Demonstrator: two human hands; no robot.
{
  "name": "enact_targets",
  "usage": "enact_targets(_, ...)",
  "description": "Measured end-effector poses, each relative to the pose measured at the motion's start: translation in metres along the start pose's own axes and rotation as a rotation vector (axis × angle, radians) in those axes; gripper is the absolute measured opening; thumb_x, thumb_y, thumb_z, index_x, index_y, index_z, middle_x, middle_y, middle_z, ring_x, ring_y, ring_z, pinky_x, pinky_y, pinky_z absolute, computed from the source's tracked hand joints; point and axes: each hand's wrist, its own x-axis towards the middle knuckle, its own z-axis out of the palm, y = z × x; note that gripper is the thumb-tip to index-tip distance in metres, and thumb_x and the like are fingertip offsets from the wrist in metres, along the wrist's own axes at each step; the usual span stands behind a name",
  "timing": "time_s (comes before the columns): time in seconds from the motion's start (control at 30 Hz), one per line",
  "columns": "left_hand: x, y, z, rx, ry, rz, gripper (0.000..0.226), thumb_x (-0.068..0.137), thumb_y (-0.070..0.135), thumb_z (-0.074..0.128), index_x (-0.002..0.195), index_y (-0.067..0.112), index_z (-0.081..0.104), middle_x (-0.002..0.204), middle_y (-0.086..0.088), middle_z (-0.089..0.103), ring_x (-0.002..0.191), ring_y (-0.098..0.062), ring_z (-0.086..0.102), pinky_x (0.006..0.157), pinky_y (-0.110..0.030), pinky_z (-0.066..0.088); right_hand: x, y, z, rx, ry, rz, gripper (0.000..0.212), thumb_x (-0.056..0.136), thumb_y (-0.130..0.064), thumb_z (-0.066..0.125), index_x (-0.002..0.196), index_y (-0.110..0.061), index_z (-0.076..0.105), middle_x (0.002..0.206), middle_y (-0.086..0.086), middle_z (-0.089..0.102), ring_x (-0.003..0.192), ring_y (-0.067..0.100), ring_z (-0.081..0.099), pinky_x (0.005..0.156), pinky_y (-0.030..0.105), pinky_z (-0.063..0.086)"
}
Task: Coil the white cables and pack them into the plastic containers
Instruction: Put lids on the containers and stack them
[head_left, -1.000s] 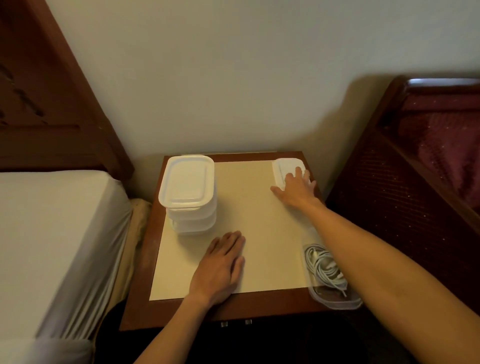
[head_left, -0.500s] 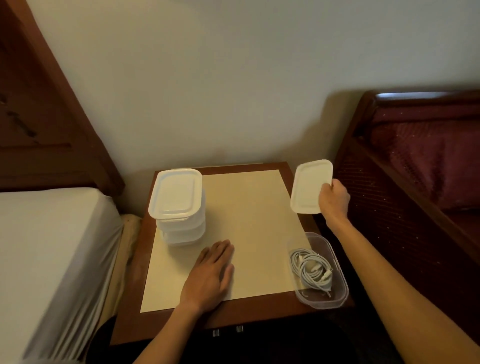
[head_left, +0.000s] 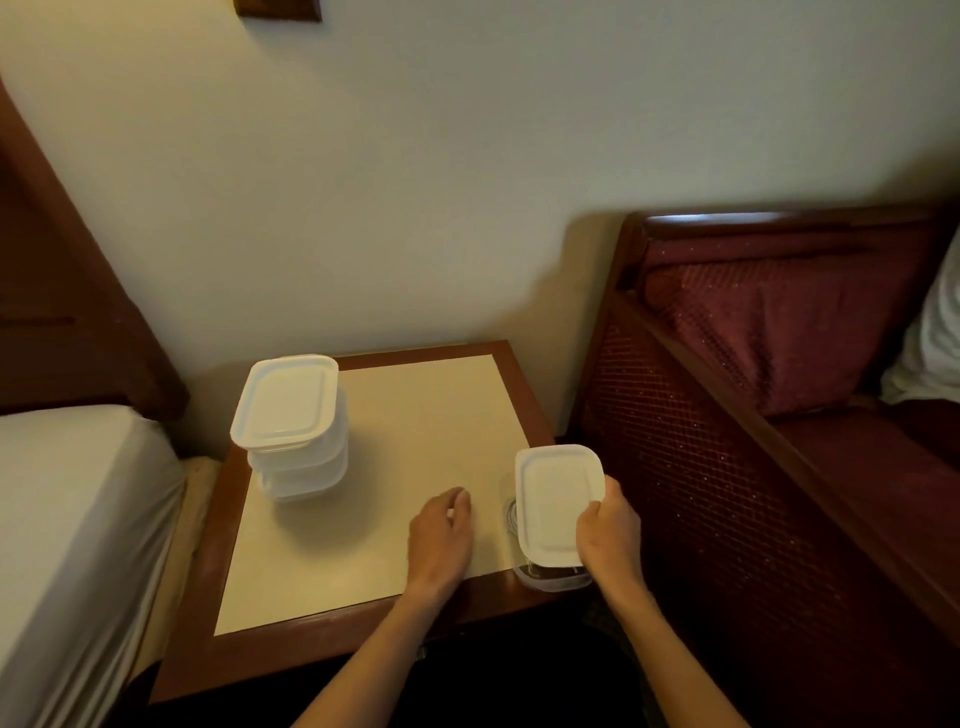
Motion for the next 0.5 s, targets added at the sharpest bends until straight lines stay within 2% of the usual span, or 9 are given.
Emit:
enact_targets(0.1, -0.008, 0.015, 0.016, -0.057, -0.115, -0.029, 0.036, 0.102, 0.031, 0.042, 0.122, 0.012, 0.065, 0.123, -0.003, 0.065, 0.109, -0.018, 0.059, 0.093, -0.027, 0.041, -0.006, 0.002, 0.001, -0.126, -0.044, -0.025, 0.037, 0.096, -0.01, 0.035, 0.131, -0.009, 0.046, 0.13, 0.009, 0.037, 0.112, 0.026, 0.048, 0.098, 0.043, 0.047)
enact_targets(0.2, -0.012, 0.015, 0.025, -0.039, -0.158, -0.058, 0.042, 0.099, 0.04, 0.045, 0.127, 0.013, 0.062, 0.118, -0.003, 0.066, 0.099, -0.016, 0.06, 0.092, -0.033, 0.05, -0.012, 0.004, 0.005, -0.242, -0.107, -0.053, 0.052, 0.098, -0.012, 0.033, 0.15, -0.01, 0.026, 0.143, 0.011, 0.03, 0.125, 0.028, 0.039, 0.104, 0.039, 0.04)
enact_targets(0.3, -0.012, 0.008, 0.022, 0.027, -0.112, -0.033, 0.035, 0.099, 0.033, 0.047, 0.119, 0.012, 0.067, 0.111, -0.003, 0.066, 0.093, -0.016, 0.058, 0.083, -0.029, 0.046, -0.024, 0.004, 0.015, -0.215, -0.189, -0.11, 0.06, 0.1, -0.013, 0.03, 0.155, -0.016, 0.007, 0.141, 0.01, 0.027, 0.122, 0.024, 0.039, 0.101, 0.034, 0.04)
enact_targets(0.43, -0.01, -0.009, -0.002, 0.084, 0.017, 0.027, 0.023, 0.096, 0.018, 0.047, 0.099, 0.012, 0.069, 0.094, -0.003, 0.061, 0.086, -0.02, 0.055, 0.074, -0.028, 0.036, -0.037, -0.006, 0.031, -0.126, -0.273, -0.245, 0.058, 0.101, -0.013, 0.028, 0.156, -0.017, 0.008, 0.136, 0.009, 0.034, 0.115, 0.021, 0.044, 0.093, 0.023, 0.036)
enact_targets(0.5, -0.006, -0.023, -0.015, 0.156, 0.054, 0.051, 0.022, 0.097, 0.015, 0.043, 0.103, 0.012, 0.064, 0.093, -0.005, 0.061, 0.089, -0.025, 0.056, 0.073, -0.031, 0.036, -0.045, -0.018, 0.045, -0.138, -0.285, -0.298, 0.056, 0.103, -0.019, 0.027, 0.156, -0.019, 0.01, 0.136, 0.009, 0.04, 0.114, 0.022, 0.047, 0.087, 0.026, 0.035)
